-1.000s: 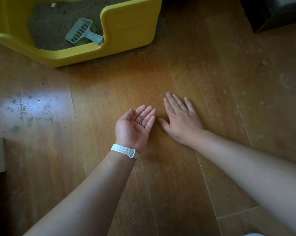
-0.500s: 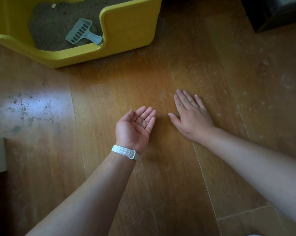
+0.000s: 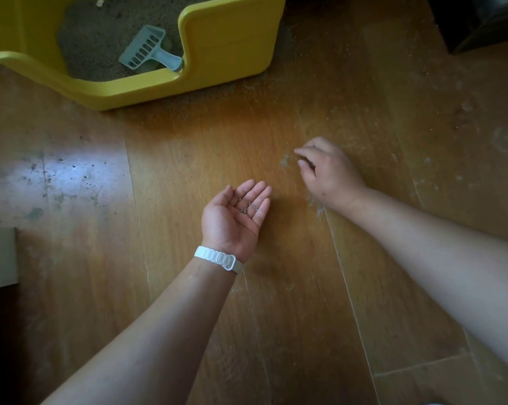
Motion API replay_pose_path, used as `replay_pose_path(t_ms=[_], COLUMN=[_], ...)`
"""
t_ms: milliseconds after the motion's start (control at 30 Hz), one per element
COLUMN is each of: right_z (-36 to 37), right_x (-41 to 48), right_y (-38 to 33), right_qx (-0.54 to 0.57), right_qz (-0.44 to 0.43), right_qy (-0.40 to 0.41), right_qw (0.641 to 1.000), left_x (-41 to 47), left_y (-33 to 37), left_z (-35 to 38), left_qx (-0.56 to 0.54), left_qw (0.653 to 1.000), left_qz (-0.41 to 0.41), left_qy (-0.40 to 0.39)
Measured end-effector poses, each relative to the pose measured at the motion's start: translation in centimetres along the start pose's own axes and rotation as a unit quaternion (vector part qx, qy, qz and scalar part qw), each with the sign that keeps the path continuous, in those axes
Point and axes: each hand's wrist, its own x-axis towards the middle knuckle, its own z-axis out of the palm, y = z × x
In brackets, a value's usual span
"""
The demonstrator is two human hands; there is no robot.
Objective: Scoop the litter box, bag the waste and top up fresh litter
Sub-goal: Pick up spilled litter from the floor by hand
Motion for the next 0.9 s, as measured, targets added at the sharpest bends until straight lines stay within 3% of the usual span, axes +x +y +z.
replay_pose_path(t_ms=[167,600,900], right_z=[0.7,2.1,2.2], right_x=[1.9,2.1,2.2], right_y=[-0.6,-0.3,-0.7], right_qx=[0.019,0.048,0.0], right_qz=[0.016,0.001,-0.016], right_qy=[-0.027,0.025,0.002], right_qw=[0.999,0.999,1.0], left_x=[-0.1,0.5,0.9], left_y=[0.0,-0.2,-0.7], left_z=[0.1,-0.1,0.0], left_qx=[0.001,-0.004,0.002], left_qw=[1.0,1.0,1.0], left_qz=[-0.003,-0.01,-0.008], left_qy=[0.001,-0.001,0.006])
